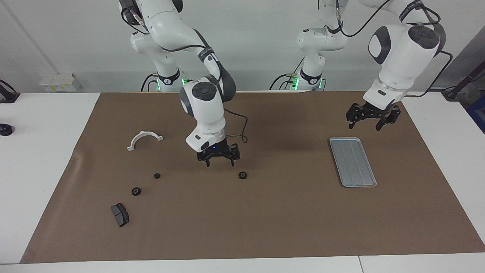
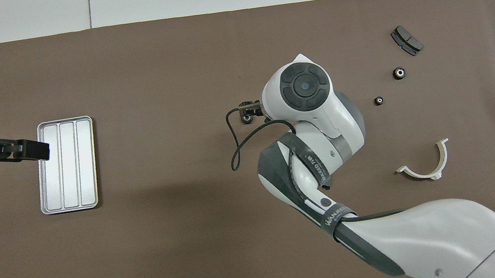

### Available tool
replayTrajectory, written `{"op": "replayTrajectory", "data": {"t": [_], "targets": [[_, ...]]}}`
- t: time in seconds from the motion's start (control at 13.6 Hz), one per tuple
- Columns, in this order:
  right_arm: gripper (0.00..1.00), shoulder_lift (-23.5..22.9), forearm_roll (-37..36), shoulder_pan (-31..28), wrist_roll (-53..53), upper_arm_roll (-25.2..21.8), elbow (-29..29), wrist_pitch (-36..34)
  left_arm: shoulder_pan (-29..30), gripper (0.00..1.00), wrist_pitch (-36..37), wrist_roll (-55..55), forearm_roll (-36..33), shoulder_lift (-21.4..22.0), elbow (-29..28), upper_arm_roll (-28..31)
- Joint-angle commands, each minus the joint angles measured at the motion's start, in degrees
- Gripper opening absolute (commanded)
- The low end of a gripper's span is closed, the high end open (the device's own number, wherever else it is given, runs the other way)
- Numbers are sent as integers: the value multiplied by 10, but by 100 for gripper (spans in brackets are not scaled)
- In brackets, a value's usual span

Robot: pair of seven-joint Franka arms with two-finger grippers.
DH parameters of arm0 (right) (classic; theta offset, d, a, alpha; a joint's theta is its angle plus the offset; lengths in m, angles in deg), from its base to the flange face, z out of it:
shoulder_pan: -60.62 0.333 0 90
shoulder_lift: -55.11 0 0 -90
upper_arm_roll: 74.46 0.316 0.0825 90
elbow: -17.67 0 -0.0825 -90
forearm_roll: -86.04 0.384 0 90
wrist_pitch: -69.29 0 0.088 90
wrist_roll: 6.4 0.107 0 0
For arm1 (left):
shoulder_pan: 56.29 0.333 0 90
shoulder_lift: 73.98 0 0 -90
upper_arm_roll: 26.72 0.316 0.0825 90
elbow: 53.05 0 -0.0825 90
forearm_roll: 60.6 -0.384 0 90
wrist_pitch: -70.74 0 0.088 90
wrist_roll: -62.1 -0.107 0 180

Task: Place bearing gear from tray to pile
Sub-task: 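Lower the right gripper onto the third gear and grasp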

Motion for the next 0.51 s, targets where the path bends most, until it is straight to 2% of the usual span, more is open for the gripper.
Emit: {"op": "replayTrajectory", "data": {"t": [0.0,0.15,0.29,0.44], "targets": [[100,-61,-26,10,43,0,44,32,-8,100,67,-2,-6,-2,54,3],[100,-80,-27,29,63,-4,45,72,-7,100,74,-2,-4,-7,65,3],[100,-81,-27,30,66,-3,45,77,-7,100,76,-1,-4,-6,63,4],[93,-80,-29,34,81,-3,44,77,-2,100,70,2,-4,-6,63,5]]}}
